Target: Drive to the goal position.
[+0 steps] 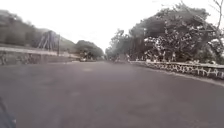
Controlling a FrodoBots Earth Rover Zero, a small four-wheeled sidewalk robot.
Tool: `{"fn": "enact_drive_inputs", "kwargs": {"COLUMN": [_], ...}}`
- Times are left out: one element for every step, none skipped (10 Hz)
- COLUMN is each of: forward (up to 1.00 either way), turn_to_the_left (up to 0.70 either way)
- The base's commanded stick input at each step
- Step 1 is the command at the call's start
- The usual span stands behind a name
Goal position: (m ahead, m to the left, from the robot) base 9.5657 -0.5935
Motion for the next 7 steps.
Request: {"fn": "enact_drive_inputs", "kwargs": {"forward": [0.85,0.85,0.85,0.85,0.85,0.85,0.85], "turn_to_the_left": [0.00,0.00,0.00,0.00,0.00,0.00,0.00]}}
